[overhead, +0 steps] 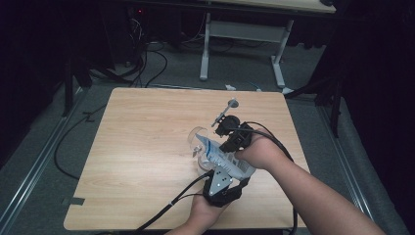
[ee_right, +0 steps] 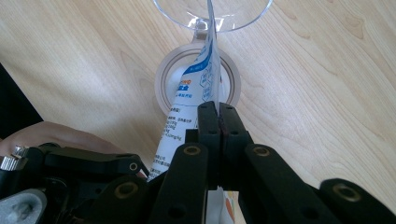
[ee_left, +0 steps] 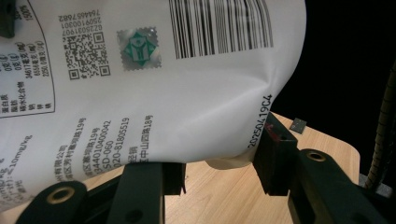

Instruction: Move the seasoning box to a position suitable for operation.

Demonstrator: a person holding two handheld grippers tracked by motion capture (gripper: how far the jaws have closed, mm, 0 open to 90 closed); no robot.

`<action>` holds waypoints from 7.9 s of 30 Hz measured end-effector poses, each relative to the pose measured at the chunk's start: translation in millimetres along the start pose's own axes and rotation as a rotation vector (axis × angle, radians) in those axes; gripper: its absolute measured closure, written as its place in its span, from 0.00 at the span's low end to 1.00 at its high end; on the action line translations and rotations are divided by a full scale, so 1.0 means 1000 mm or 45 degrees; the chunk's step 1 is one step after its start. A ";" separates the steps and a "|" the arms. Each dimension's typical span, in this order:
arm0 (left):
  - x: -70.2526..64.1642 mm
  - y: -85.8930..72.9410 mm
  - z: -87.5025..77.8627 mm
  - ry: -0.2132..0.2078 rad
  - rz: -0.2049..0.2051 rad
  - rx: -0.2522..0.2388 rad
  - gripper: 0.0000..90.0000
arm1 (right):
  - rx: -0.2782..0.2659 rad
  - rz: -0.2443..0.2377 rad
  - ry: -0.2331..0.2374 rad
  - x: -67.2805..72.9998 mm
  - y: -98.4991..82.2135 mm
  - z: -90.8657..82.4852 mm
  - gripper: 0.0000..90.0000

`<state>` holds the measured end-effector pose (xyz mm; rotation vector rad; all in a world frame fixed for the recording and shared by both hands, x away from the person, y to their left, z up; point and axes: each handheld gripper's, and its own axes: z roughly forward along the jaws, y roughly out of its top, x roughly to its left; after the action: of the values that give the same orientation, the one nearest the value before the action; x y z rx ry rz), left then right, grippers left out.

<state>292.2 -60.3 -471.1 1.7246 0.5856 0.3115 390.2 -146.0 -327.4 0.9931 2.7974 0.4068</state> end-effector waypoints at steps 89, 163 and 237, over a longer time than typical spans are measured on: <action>0.000 0.003 0.001 -0.021 -0.034 -0.020 0.66 | 0.002 -0.020 -0.009 -0.001 0.004 0.005 1.00; 0.003 -0.032 -0.009 -0.033 0.034 0.036 0.66 | 0.025 -0.009 0.009 0.005 -0.014 0.004 1.00; 0.017 -0.061 -0.021 -0.050 0.000 0.137 0.45 | 0.030 0.011 0.019 0.008 -0.026 -0.004 1.00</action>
<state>282.6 -24.5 -526.4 1.8303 0.5825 0.2494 367.9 -160.8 -331.5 1.0121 2.8184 0.3845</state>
